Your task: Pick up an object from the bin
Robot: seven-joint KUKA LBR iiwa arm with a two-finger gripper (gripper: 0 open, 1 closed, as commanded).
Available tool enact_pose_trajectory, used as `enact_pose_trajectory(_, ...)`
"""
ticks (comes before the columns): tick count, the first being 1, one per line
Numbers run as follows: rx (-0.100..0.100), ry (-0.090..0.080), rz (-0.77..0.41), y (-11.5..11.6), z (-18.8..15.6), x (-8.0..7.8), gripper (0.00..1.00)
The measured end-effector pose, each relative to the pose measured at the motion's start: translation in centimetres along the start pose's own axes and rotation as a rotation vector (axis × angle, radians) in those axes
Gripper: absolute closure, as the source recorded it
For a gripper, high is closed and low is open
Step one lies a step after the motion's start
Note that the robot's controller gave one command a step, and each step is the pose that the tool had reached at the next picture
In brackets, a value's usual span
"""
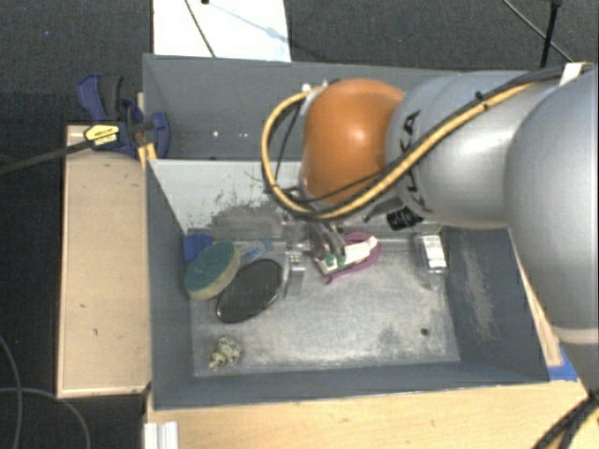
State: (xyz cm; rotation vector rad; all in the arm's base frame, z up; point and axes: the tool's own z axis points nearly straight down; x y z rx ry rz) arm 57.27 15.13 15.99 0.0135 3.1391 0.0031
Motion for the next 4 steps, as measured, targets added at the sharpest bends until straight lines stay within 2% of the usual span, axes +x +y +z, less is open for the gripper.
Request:
enact_pose_trajectory(1,0.002,0.007,0.132,2.3,7.3,1.9,0.0)
enact_pose_trajectory(2,0.002,0.004,0.136,2.2,7.0,1.8,1.0)
enact_pose_trajectory(3,0.0,-0.003,-0.2,2.3,-2.2,2.2,1.0)
enact_pose_trajectory(4,-0.001,-0.009,-0.221,2.8,-12.3,0.7,1.0)
